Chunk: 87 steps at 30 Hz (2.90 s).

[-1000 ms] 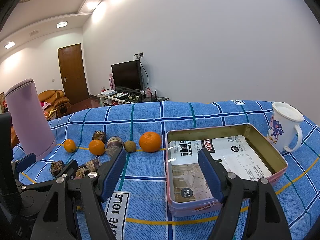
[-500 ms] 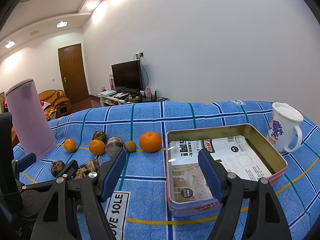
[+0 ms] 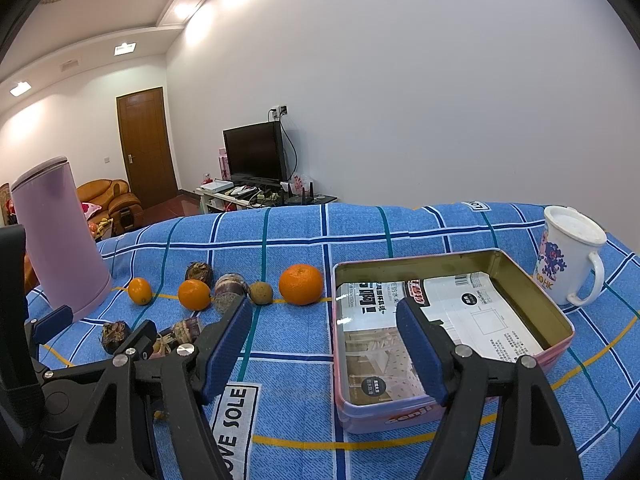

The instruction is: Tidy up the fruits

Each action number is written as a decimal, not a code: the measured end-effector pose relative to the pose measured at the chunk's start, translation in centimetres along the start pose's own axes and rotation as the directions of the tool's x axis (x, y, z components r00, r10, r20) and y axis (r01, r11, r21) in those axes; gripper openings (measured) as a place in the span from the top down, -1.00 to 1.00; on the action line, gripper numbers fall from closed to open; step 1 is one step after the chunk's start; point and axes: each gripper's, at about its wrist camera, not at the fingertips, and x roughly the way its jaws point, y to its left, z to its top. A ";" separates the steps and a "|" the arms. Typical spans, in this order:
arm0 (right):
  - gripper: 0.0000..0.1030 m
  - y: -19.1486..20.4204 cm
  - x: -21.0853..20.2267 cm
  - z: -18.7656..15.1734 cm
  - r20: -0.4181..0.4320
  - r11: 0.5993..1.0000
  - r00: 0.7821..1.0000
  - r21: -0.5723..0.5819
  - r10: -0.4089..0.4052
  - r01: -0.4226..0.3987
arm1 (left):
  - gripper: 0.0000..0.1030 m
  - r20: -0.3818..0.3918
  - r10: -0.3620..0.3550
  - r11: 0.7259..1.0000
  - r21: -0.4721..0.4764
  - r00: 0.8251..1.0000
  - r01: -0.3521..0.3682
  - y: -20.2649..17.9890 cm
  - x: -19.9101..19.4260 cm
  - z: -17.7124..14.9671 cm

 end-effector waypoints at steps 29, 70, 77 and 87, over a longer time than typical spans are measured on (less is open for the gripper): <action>-0.47 0.3 0.2 -0.1 -0.009 1.000 1.000 -0.017 0.017 -0.017 | -0.85 -0.038 -0.101 0.991 -0.088 0.994 0.098 6.5 0.2 0.9; -0.39 10.1 8.2 -1.1 -0.407 0.912 0.871 -0.174 0.276 -0.370 | -0.08 -0.126 -0.054 0.973 -0.230 0.991 0.024 10.2 3.5 0.3; 0.14 10.7 11.4 -1.8 -0.454 0.918 0.844 -0.122 0.286 -0.377 | -0.08 -0.124 -0.053 0.977 -0.212 0.991 0.026 9.7 3.6 0.3; 0.27 6.5 6.9 -0.7 -0.295 0.918 0.882 -0.034 0.368 -0.395 | -0.08 -0.091 -0.064 0.981 -0.189 0.994 0.045 8.8 3.0 0.4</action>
